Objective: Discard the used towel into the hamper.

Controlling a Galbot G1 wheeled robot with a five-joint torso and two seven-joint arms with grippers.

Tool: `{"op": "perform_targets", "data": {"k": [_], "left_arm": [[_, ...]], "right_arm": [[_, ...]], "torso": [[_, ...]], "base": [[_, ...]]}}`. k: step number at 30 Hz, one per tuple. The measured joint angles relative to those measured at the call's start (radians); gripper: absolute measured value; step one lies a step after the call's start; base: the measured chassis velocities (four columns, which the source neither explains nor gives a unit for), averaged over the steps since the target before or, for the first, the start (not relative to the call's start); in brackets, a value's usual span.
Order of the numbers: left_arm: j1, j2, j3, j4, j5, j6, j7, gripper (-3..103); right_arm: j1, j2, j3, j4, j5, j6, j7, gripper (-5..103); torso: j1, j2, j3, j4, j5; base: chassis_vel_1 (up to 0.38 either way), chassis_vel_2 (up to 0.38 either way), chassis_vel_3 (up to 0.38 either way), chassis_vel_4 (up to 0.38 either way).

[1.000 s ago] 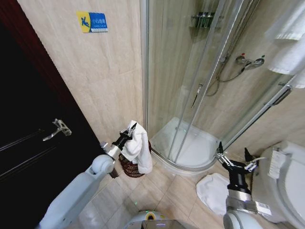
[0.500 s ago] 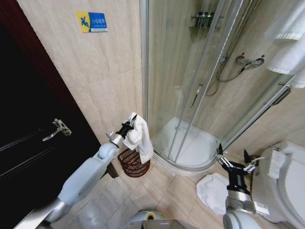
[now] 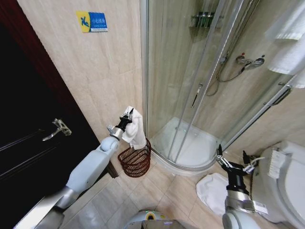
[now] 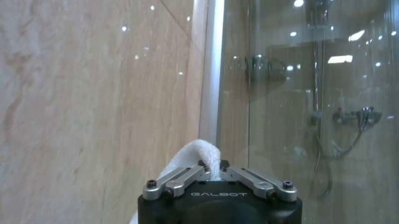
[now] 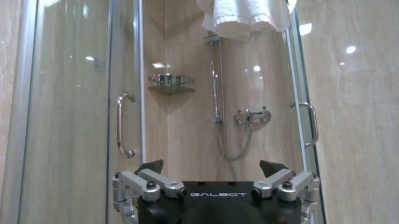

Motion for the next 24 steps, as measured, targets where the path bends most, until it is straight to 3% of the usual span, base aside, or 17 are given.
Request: {"op": "perform_targets", "data": {"k": [14,24], "left_arm": [[0.119,0.049,-0.013,0.018,0.033,-0.036,0.029,2],[0.09,0.039,0.061,0.114,0.046,-0.033,0.017,2]], "right_arm": [[0.021,0.0,-0.007,-0.017,-0.002,0.002,-0.002,100],[0.012,0.0,-0.017,-0.047,0.01,0.041,-0.012,100]], "torso": [[0.0,0.0,0.0,0.0002,-0.0001],[0.0,0.0,0.0,0.0,0.0]], "base": [[0.0,0.0,0.0,0.0],[0.0,0.0,0.0,0.0]]}}
